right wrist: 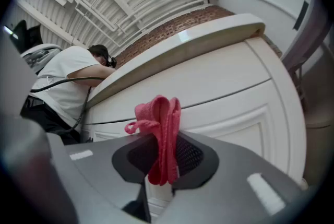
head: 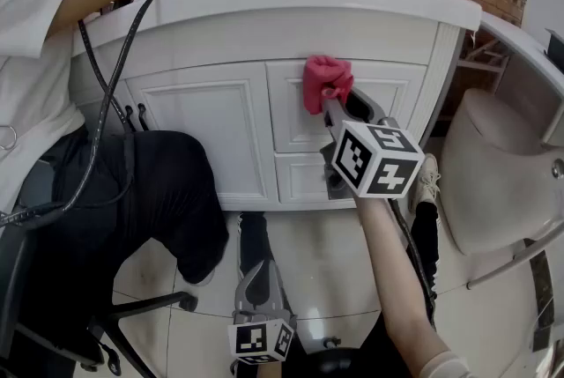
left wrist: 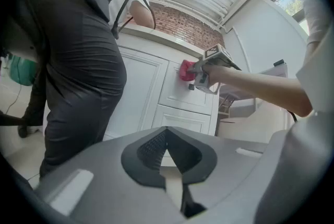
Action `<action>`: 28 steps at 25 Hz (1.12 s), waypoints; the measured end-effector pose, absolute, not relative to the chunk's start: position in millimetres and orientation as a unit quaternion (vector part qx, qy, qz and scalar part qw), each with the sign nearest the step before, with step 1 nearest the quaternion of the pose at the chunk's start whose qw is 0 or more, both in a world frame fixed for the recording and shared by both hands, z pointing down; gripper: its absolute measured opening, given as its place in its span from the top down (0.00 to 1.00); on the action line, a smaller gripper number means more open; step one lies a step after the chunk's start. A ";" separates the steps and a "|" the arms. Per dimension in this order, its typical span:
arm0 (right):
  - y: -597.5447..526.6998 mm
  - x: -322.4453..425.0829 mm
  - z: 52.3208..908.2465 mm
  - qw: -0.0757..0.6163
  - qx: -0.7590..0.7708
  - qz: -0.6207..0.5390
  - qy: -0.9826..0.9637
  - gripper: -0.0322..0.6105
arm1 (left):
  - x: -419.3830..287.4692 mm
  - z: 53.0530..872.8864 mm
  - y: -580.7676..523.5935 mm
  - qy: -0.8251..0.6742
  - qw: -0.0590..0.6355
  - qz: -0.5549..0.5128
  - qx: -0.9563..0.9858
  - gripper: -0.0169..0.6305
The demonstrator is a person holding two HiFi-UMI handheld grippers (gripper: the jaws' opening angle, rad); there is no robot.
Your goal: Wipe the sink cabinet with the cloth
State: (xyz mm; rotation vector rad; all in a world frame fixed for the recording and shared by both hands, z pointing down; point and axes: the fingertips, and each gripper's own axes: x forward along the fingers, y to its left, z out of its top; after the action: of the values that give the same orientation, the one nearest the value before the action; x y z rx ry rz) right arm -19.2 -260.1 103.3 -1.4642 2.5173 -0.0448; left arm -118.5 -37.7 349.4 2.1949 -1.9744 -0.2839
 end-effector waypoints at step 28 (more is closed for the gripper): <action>-243.0 -107.6 213.0 0.020 -0.430 0.000 0.903 0.84 | -125.9 356.9 -50.4 -0.675 0.096 -0.083 0.727 0.95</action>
State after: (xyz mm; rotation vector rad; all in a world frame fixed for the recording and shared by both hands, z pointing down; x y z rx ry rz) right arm -107.6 -243.0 213.0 -1.3321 2.8002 -0.0014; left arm -125.9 -50.4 356.9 2.1534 -2.0010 -0.2474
